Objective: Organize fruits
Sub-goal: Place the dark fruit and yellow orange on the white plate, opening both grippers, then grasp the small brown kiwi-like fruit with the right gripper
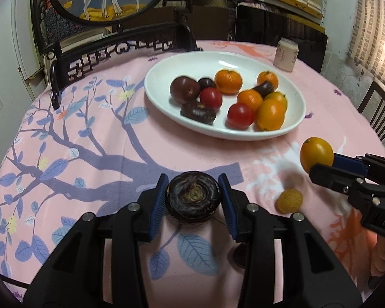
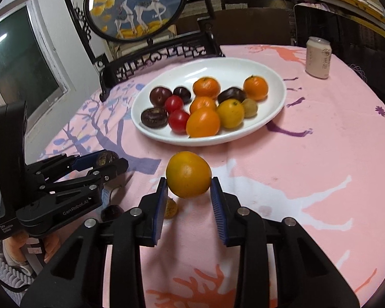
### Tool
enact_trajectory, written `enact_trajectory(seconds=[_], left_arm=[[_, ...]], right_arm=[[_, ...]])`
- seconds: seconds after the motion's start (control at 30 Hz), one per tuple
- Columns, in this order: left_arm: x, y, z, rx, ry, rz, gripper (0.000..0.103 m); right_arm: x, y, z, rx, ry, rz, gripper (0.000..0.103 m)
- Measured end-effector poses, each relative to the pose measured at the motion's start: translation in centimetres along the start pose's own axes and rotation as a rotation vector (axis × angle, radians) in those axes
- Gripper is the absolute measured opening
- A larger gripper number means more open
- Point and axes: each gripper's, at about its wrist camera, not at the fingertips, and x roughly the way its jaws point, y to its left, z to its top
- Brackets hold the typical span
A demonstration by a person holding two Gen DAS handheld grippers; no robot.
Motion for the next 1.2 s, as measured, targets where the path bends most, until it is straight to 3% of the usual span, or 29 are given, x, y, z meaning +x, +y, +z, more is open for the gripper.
enact_trajectory(seconds=[0.2,0.37,0.47,0.53,0.57,0.6,0.63,0.93,1.2], left_arm=[[-0.8,-0.1,2.3,-0.014,-0.030,-0.022,0.041],[0.3,-0.6,6.7,-0.028,-0.049,-0.031,0.041],[2.1,-1.3,8.4,-0.026,-0.047,-0.016,0.042],[3.2,-1.2,8.9,-0.037,-0.046,0.002,0.049],[3.5,-1.1,8.9,-0.044,-0.048,0.006,0.061],[3.7,-0.8,8.9,-0.054,-0.053,0.007,0.068],[3.8,-0.5,8.7,-0.062,-0.054,0.006,0.069],[2.6,1.2,7.4,-0.090,-0.056,-0.008,0.072],[-0.7,1.0,3.1,-0.058,-0.066,-0.002,0.078]], right_arm=[[-2.1,-1.7,1.1,0.070,-0.066,0.019,0.034],[-1.5,-2.9,4.9,0.112,-0.093,-0.001,0.034],[0.7,-3.5,7.6,0.150,-0.061,0.031,0.034],[2.2,-3.4,8.8,0.155,-0.060,0.028,0.035],[2.8,-3.3,9.3,0.153,-0.063,0.030,0.036],[3.7,-3.3,9.7,0.152,-0.060,0.034,0.042],[4.1,-3.3,9.8,0.155,-0.057,0.037,0.054],[1.5,-4.7,8.0,0.184,-0.092,0.059,0.056],[-1.5,-0.9,1.9,0.027,-0.055,0.068,0.056]])
